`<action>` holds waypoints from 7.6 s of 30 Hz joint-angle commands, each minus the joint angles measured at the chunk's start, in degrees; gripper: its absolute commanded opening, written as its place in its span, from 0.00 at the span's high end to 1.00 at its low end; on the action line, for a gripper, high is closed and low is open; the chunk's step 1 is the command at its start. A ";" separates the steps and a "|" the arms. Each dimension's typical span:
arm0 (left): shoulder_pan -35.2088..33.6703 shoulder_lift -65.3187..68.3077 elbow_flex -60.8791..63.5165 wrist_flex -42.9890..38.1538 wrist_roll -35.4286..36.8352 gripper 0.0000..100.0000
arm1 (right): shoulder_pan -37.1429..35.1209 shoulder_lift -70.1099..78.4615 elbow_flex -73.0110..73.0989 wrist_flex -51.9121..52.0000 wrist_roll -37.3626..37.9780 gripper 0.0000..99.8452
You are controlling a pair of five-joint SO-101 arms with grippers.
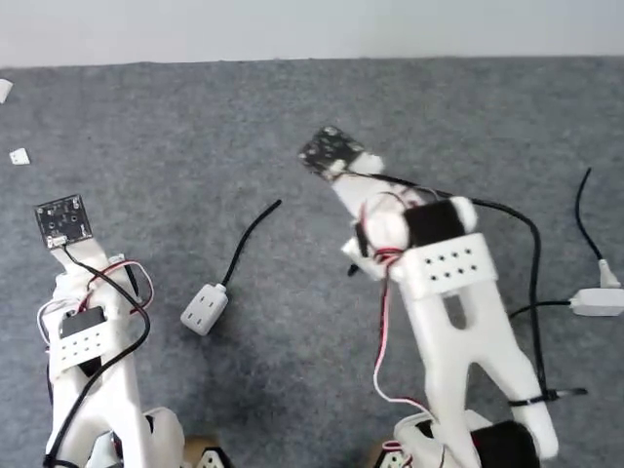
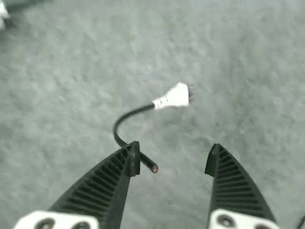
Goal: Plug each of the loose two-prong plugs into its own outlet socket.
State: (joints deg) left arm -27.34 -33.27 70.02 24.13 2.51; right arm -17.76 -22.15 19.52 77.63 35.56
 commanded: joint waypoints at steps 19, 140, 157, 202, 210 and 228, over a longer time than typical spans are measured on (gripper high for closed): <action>0.18 -1.23 -0.40 -1.76 -0.09 0.98 | -2.77 -5.67 22.68 -22.02 14.59 0.77; 0.18 -1.05 -0.13 -1.76 -0.26 0.98 | 0.04 8.22 18.02 5.14 -3.08 0.99; 0.18 -1.05 -0.13 -1.76 -0.26 0.98 | 6.81 15.87 24.70 -20.00 -27.87 0.99; 0.26 -1.05 -0.13 -1.67 -0.26 0.98 | -0.84 19.03 -0.35 -13.23 -64.79 0.99; 0.35 -1.05 -0.13 -1.67 -0.26 0.98 | -0.92 23.60 -0.44 -16.13 -69.45 0.92; 0.35 -1.05 -0.13 -1.67 -0.26 0.98 | -1.01 37.58 -6.59 -15.78 -73.76 0.87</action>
State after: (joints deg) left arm -27.34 -33.27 70.02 24.13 2.51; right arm -18.73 13.36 17.76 61.89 -37.67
